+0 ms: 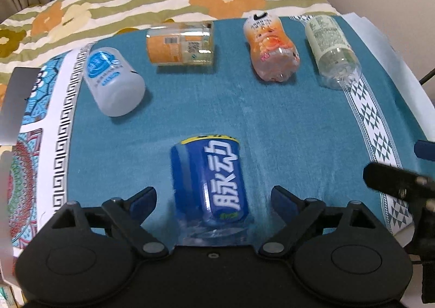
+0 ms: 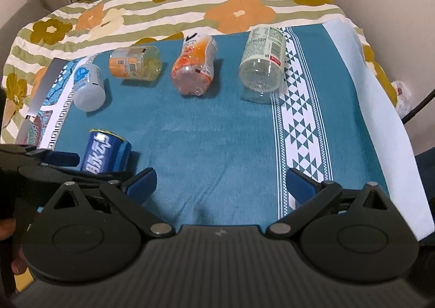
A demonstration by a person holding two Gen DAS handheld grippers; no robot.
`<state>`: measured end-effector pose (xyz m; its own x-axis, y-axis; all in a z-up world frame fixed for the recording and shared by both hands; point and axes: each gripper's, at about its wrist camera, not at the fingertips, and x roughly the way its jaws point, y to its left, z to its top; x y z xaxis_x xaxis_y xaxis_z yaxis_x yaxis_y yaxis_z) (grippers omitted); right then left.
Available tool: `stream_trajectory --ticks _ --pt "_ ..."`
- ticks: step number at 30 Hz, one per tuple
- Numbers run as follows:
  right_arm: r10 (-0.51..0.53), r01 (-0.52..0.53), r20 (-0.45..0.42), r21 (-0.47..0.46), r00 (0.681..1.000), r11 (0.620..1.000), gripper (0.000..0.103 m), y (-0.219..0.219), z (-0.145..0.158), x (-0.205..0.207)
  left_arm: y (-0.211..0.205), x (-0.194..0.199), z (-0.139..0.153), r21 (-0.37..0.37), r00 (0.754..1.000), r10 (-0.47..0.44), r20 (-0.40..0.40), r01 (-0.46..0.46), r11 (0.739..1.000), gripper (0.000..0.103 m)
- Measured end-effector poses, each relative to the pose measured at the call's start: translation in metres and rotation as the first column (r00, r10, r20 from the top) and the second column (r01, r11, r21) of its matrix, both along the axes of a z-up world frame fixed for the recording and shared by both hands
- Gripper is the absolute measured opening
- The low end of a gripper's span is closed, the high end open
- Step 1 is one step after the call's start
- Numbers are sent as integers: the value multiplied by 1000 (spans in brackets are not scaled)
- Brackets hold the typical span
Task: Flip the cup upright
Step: 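Lower the blue cup onto the cloth and open the left tool, then grasp the blue cup with the right tool while the left tool withdraws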
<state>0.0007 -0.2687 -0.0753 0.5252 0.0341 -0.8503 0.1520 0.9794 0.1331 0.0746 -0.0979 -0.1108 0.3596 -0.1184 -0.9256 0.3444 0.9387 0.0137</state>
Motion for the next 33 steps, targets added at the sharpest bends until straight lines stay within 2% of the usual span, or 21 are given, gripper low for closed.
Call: stream_trajectory --ticks 7,8,13,16,22,26,33 --pt "61 -61 1 82 998 995 103 6 28 19 34 -19 35 -57 999 47 23 -46 997 98" --pt "81 -79 -8 99 997 992 103 10 31 24 40 -22 40 -60 998 55 29 -53 997 103" --pt "174 -162 -70 157 982 974 103 39 36 55 77 -30 51 -79 993 112 41 -109 991 103" --pt "206 -184 -109 185 972 965 103 58 30 71 99 -28 46 -81 988 153 34 -149 985 103" --pt "225 -185 -204 198 953 963 103 96 -3 106 131 -26 30 -78 983 185 20 -183 980 103" --pt "192 -121 -280 250 941 961 103 102 -26 120 145 -21 20 -78 982 190 6 -189 979 103" --pt "131 -8 -380 309 916 951 94 99 -52 131 157 -12 9 -93 984 178 -17 -179 979 103"
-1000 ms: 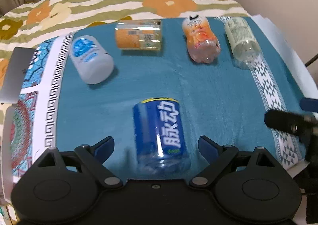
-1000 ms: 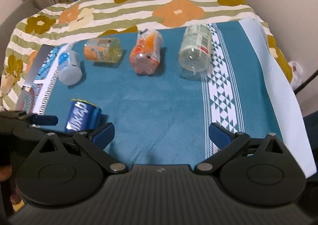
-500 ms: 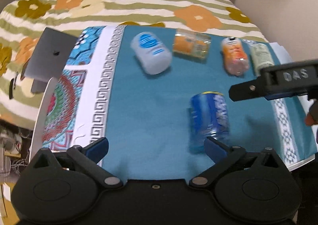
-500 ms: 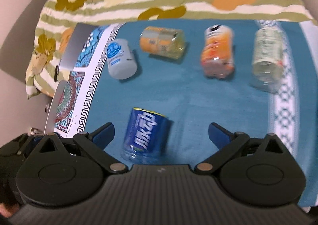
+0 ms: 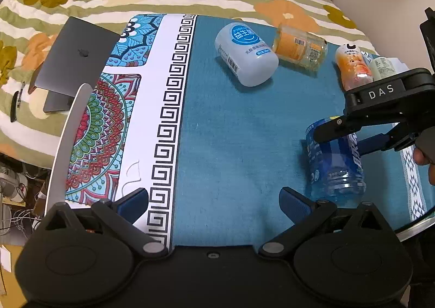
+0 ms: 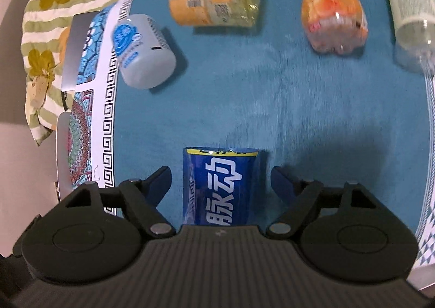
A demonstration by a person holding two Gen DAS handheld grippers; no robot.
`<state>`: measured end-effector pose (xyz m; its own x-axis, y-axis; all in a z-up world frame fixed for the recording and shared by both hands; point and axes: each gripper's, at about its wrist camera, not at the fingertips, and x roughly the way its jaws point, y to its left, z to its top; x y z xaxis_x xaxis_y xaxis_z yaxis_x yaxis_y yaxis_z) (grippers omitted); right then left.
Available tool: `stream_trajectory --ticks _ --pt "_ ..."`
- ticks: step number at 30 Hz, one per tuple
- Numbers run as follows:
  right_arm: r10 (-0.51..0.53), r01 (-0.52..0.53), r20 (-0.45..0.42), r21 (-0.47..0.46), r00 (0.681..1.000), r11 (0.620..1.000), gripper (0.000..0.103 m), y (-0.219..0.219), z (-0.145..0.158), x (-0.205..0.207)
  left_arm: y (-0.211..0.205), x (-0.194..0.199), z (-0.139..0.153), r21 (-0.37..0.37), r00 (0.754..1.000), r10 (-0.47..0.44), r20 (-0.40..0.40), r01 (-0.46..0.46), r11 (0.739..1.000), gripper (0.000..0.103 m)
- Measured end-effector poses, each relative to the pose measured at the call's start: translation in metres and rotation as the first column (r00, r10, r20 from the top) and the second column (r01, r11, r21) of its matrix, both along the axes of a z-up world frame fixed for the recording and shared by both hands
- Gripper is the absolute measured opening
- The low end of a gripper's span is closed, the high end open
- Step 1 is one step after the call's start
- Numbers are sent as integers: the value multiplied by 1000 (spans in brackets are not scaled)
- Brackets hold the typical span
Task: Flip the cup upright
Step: 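Grasp the blue cup with the right tool while the left tool withdraws, then lift the blue cup with the right tool and rotate its rim upward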
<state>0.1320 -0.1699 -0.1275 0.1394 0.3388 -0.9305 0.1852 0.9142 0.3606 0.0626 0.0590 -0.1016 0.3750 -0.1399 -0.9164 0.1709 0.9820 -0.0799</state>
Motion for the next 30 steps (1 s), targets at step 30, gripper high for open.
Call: stream_trajectory --ticks 30 --pt "53 49 646 -138 761 989 77 26 51 -84 17 -7 7 -16 996 70 60 -69 998 103"
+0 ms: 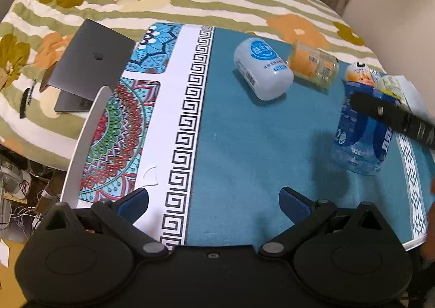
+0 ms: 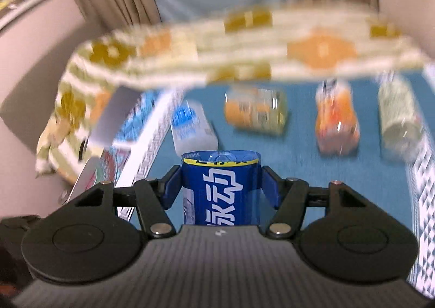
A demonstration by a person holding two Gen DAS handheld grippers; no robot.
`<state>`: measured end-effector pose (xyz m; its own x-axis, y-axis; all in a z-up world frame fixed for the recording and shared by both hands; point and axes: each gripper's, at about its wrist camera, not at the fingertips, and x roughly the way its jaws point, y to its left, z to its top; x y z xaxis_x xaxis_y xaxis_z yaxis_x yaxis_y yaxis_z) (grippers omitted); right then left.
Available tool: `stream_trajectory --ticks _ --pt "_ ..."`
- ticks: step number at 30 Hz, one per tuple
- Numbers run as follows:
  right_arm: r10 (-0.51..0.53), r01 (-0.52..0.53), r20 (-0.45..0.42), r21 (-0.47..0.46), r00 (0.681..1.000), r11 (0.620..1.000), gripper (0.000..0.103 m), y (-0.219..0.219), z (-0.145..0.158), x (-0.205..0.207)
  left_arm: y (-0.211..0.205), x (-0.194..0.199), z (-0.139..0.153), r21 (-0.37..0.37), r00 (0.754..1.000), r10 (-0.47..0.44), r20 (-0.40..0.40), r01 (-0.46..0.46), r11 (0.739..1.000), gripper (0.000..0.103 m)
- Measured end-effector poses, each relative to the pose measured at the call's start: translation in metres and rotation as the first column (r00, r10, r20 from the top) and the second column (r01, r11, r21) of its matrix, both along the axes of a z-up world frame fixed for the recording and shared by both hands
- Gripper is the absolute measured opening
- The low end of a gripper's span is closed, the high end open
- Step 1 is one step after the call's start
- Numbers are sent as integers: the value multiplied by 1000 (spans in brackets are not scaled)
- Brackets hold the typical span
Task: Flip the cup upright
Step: 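Lift the blue cup with the right tool and rotate its rim upward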
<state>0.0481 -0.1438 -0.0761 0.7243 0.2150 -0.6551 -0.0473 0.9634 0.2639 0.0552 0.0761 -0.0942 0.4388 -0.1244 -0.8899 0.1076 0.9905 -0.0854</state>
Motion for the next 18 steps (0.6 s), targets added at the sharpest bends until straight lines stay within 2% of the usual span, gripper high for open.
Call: stream_trajectory --ticks 2,5,14,18 --pt "-15 28 140 -86 990 996 77 13 -8 -21 2 -3 -1 0 1000 5 11 -5 1000 103" --pt "-43 77 242 -135 969 988 77 22 -23 -36 2 -6 -7 13 1000 -4 15 4 1000 103" --pt "-47 111 329 -177 943 978 77 39 -57 -49 1 -15 -21 31 1000 -16 19 16 999 103" --pt "-42 101 318 -173 947 980 77 39 -67 -54 -2 -18 -20 39 999 -22 24 21 999 103"
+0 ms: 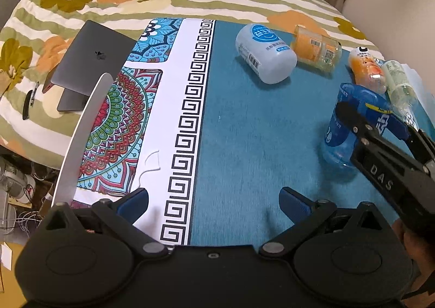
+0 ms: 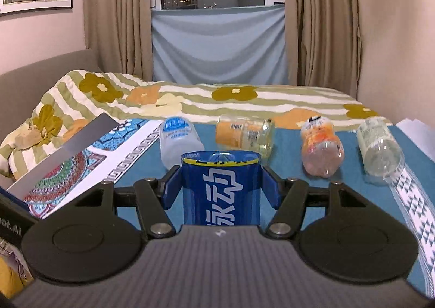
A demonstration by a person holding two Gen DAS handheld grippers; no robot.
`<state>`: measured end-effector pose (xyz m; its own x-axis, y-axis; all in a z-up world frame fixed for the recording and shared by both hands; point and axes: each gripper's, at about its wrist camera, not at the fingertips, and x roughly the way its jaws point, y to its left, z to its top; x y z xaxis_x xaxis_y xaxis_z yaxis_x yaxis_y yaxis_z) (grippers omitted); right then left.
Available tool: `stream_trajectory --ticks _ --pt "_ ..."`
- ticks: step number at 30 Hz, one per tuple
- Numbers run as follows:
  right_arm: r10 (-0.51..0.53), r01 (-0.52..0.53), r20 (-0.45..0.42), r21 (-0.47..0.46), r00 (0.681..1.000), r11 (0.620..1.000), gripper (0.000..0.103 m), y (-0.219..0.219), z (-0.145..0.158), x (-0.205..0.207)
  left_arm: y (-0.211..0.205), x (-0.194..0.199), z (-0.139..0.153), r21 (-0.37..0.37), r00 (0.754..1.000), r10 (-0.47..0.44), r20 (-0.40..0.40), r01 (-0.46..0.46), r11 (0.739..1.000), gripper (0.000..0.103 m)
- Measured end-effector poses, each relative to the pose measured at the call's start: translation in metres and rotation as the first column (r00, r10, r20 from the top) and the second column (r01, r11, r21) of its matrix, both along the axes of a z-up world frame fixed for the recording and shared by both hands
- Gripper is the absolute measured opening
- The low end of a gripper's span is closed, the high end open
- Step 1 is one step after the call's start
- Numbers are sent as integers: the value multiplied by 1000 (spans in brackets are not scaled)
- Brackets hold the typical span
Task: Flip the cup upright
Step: 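Lift the blue cup with the right tool and rotate its rim upward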
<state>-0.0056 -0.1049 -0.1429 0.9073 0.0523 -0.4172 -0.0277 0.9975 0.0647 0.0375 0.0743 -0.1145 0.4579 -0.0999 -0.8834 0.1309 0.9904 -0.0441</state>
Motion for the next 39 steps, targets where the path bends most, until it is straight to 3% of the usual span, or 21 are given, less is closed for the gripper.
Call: stream_trajectory --ticks 7,23,26,28,31,39 --pt "42 -41 26 -33 999 999 78 -1 -6 -14 -9 -2 0 -4 1000 -8 -3 8 1000 103" --pt "65 -65 -24 -26 998 998 80 -3 -4 -27 -15 -8 7 -2 1000 -9 1 9 1000 103" --pt "70 -70 -32 -15 997 997 87 -3 -4 -28 -15 -9 7 -3 1000 -7 2 7 1000 103" --pt "52 -52 -15 -26 999 998 102 -2 -3 -31 -12 -10 8 -7 1000 0 3 0 1000 103" --pt "42 -42 2 -36 999 998 103 -3 -3 -33 -10 -12 10 -1 1000 8 9 -8 1000 103" --pt "55 -57 -56 -46 997 997 103 -5 6 -32 -10 -17 30 -3 999 16 38 -16 1000 103"
